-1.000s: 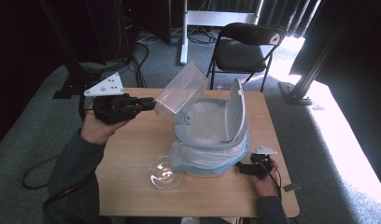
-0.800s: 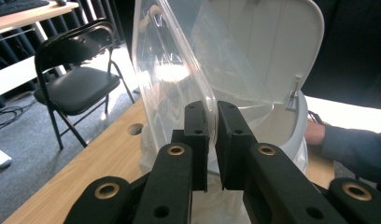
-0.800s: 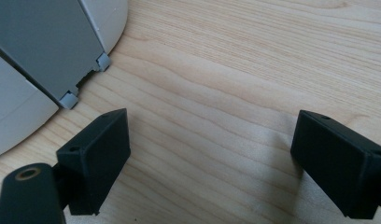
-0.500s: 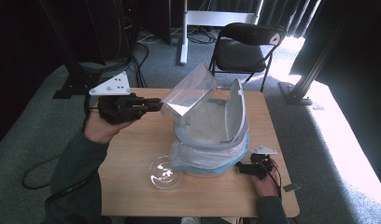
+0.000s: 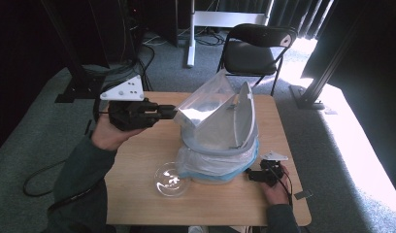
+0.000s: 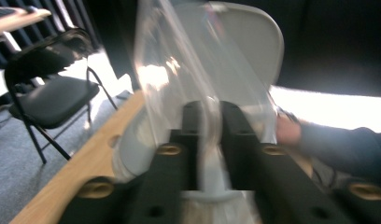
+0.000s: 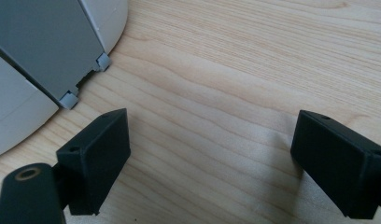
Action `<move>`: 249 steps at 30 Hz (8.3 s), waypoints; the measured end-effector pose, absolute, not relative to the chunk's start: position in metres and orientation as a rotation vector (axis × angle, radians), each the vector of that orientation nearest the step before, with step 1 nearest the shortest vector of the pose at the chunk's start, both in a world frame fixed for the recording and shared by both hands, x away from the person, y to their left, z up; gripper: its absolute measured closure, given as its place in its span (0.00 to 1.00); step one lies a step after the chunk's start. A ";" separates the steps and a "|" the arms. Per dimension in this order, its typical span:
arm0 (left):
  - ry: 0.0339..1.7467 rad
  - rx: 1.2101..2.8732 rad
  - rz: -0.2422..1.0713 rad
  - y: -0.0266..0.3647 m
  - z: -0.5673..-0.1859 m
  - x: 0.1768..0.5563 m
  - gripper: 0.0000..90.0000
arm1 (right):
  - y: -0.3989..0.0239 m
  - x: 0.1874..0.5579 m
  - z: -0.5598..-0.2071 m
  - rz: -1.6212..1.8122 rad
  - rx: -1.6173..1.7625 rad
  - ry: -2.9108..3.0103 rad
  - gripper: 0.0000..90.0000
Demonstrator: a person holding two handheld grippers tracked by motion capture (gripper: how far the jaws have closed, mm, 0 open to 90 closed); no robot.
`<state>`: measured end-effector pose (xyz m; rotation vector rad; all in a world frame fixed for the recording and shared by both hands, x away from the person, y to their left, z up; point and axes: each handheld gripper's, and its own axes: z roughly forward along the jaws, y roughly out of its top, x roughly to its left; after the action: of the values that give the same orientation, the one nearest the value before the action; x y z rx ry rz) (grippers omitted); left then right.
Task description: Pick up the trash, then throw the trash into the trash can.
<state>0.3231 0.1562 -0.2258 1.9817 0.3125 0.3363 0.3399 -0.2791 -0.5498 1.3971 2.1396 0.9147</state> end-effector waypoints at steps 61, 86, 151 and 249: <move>0.689 1.882 0.335 0.226 -0.322 0.341 0.62 | -0.279 0.340 -0.550 0.914 1.395 2.140 0.12; 0.850 2.000 0.146 0.216 -0.445 0.322 0.62 | -0.279 0.339 -0.550 0.915 1.399 2.139 0.12; 1.000 1.927 0.303 0.233 -0.454 0.306 0.61 | -0.279 0.339 -0.550 0.914 1.397 2.140 0.12; 0.940 1.923 0.554 0.227 -0.385 0.312 0.93 | -0.279 0.339 -0.550 0.914 1.396 2.140 0.12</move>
<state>0.3124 0.2271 -0.3851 1.9228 0.9400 0.5543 0.3394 -0.2789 -0.5499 1.3959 2.1399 0.9144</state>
